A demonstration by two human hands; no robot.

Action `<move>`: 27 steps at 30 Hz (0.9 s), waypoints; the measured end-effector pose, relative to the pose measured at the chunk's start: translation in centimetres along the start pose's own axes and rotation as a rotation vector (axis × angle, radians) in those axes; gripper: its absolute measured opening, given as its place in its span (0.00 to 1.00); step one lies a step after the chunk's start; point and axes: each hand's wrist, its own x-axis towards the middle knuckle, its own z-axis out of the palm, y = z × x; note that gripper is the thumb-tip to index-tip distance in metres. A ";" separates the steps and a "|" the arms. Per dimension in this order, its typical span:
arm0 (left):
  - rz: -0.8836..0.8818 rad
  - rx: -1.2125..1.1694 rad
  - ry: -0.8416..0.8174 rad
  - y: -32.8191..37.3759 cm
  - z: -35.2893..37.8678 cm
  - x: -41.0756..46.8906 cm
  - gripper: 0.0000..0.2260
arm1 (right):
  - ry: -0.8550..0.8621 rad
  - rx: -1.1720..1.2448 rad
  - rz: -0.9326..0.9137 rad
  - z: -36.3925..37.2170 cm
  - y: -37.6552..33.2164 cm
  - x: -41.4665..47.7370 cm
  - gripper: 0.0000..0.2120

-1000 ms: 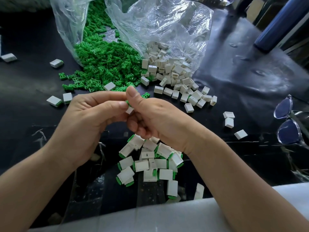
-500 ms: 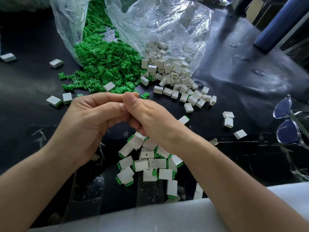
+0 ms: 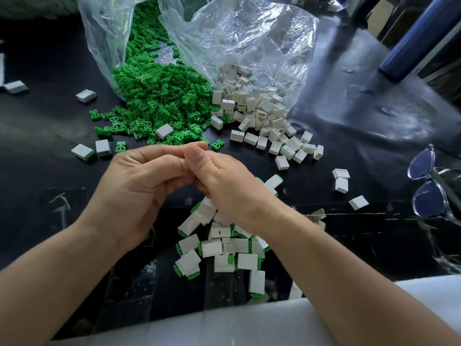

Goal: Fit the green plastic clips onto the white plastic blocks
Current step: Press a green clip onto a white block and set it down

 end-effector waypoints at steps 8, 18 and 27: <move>-0.014 -0.022 0.012 -0.1 0.0 0.1 0.09 | 0.037 -0.052 -0.022 0.1 0.0 -0.1 0.17; -0.018 -0.040 0.014 -0.3 0.0 0.1 0.09 | 0.033 -0.107 -0.032 0.2 0.1 0.1 0.21; -0.035 -0.032 -0.008 0.0 -0.1 0.2 0.09 | 0.041 0.078 -0.032 0.1 1.1 0.5 0.21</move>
